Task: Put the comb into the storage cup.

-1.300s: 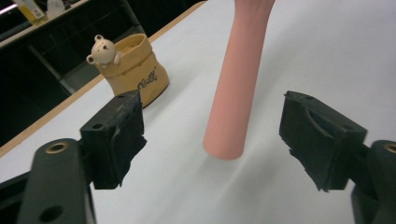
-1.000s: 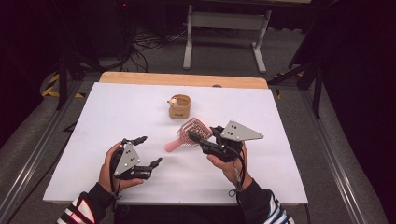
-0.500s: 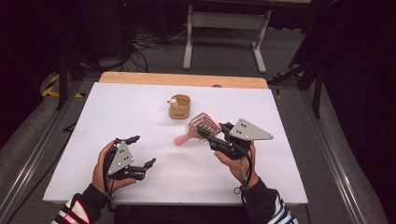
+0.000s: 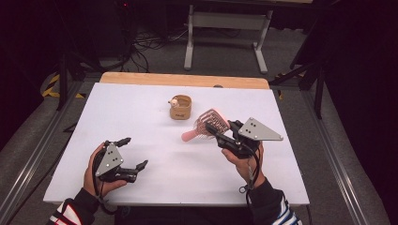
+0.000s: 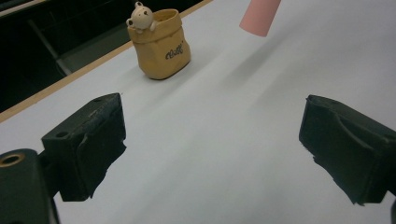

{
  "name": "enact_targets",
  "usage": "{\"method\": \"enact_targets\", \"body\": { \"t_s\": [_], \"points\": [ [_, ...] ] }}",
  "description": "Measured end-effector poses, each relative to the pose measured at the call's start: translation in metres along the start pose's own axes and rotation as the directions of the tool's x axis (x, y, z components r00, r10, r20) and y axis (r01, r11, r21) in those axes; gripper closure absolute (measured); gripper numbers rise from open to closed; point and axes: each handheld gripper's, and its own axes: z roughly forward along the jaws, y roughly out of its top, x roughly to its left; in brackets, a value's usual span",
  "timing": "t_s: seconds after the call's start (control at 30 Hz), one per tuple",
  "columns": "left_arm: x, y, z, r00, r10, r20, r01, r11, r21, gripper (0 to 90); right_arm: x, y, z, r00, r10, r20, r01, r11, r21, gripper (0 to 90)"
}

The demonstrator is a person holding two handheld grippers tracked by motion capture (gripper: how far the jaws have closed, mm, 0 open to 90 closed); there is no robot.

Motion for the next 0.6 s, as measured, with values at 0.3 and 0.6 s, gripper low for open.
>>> {"method": "enact_targets", "body": {
  "t_s": [0.3,0.6],
  "points": [
    [-0.001,-0.008,-0.006,0.9999,-0.006,0.009,0.006,0.9999,0.014,8.2,-0.003,0.003,-0.004,0.9994,-0.018,0.031,0.018,1.000,-0.012,63.3],
    [0.002,-0.012,-0.010,0.9998,-0.020,-0.001,0.020,0.9996,0.018,7.5,-0.008,0.008,-0.007,0.9970,-0.038,0.068,0.040,0.999,-0.031,63.3]
  ]
}}
